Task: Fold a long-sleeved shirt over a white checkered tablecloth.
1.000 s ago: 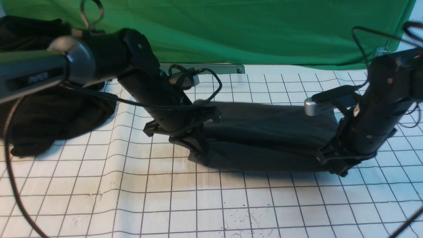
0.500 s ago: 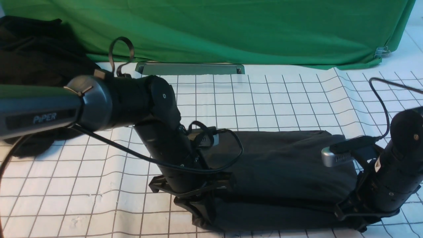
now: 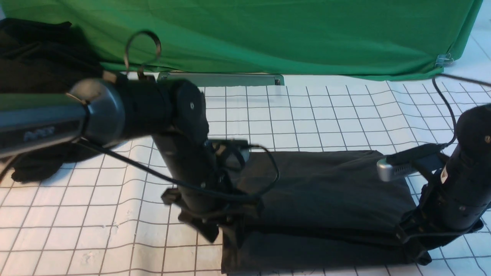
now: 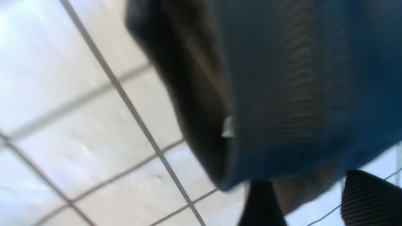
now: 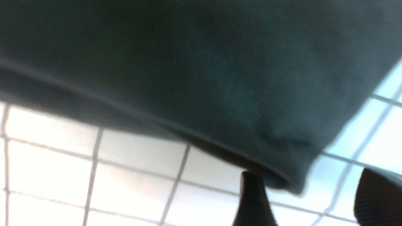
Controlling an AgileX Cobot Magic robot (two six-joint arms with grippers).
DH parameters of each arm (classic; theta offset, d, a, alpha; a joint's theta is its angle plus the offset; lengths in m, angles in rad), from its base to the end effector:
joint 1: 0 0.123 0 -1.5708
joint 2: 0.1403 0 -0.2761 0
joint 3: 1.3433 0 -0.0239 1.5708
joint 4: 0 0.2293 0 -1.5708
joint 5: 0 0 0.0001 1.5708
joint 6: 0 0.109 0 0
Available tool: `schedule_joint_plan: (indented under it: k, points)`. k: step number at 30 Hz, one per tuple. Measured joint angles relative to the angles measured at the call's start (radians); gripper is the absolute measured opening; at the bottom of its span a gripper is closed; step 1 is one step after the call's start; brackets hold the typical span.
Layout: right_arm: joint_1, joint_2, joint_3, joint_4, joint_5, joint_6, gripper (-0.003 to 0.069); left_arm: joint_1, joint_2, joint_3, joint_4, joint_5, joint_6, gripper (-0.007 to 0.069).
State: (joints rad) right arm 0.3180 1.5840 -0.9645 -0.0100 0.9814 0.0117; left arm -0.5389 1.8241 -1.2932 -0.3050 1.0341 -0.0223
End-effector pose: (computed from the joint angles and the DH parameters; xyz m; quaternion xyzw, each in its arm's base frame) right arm 0.2454 0.0798 0.1912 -0.1551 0.9875 0.0005 0.0289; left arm 0.2732 -0.1961 0.1965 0.1831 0.9728 -0.1415 0.0070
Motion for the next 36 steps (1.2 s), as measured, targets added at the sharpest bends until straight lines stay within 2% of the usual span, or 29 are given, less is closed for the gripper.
schedule_joint_plan:
  k: [3,10,14,16,17,21,25,29,31,33,36]
  points:
    - [0.0,-0.042,-0.043,-0.006,0.065,-0.012,0.0358,0.003,-0.041,-0.072,0.032,0.028,-0.001,0.0409]
    - [0.0,-0.251,-0.078,-0.054,0.211,-0.041,0.0155,0.005,-0.106,-0.175,0.081,0.08,-0.031,0.0421]
    - [0.0,-0.445,-0.078,-0.061,0.22,-0.044,0.0036,0.005,-0.133,-0.178,0.081,0.077,-0.035,0.0377]
    - [0.0,-0.571,-0.078,-0.063,0.214,-0.037,0.0006,0.005,-0.138,-0.178,0.082,0.071,-0.035,0.0336]
    - [0.0,-0.582,-0.078,-0.063,0.213,-0.035,0.0006,0.005,-0.138,-0.178,0.082,0.071,-0.035,0.0336]
    - [0.0,-0.837,-0.078,-0.065,0.205,0.003,-0.0002,0.005,-0.138,-0.178,0.082,0.053,-0.035,0.0238]
    - [0.0,-1.042,-0.06,-0.066,0.163,0.031,-0.0002,0.005,-0.138,-0.178,0.082,0.033,-0.035,0.0181]
    - [0.0,-1.317,0.092,-0.066,-0.041,0.042,-0.0004,0.005,-0.138,-0.178,0.086,0.005,-0.035,0.0129]
    - [0.0,-1.368,0.139,-0.063,-0.106,0.036,-0.0005,0.005,-0.138,-0.178,0.087,0.004,-0.035,0.0126]
    - [0.0,-1.437,0.279,-0.032,-0.242,-0.002,-0.0005,0.005,-0.138,-0.179,0.09,0.003,-0.035,0.0122]
    - [0.0,-1.443,0.35,-0.003,-0.332,-0.031,-0.0005,0.005,-0.138,-0.179,0.09,0.003,-0.035,0.0121]
